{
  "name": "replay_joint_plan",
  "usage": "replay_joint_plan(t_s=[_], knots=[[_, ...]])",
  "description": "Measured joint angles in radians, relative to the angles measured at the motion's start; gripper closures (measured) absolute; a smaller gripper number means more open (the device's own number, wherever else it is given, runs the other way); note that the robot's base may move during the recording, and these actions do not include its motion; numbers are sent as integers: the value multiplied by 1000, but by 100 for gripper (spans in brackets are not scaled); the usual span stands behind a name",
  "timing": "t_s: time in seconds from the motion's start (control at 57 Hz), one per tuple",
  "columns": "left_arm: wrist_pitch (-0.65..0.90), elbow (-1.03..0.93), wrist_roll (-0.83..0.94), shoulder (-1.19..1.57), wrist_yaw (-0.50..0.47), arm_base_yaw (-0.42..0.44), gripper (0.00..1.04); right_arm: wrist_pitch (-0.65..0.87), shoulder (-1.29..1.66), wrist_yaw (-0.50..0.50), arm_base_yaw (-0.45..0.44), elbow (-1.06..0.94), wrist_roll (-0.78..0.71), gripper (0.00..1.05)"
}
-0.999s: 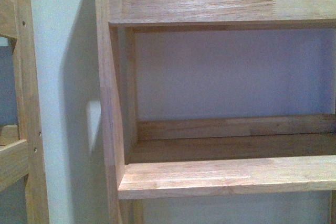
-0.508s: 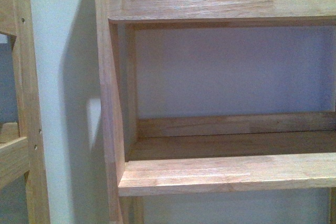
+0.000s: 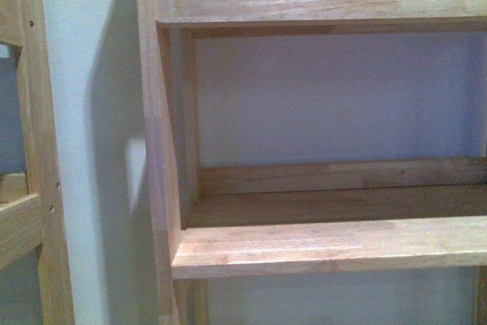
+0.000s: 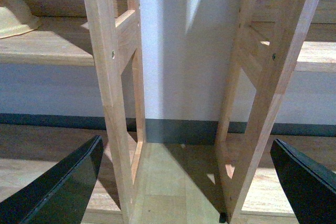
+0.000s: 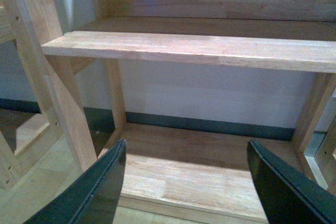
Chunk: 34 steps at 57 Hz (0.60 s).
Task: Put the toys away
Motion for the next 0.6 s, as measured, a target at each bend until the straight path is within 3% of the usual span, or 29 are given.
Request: replay_joint_plan(t_s=[0.14,0.596], knots=[[0,0,0,0,0,0,6,0,0,0,0,0,3,0],[0,0,0,0,0,0,6,0,0,0,0,0,-2,0]])
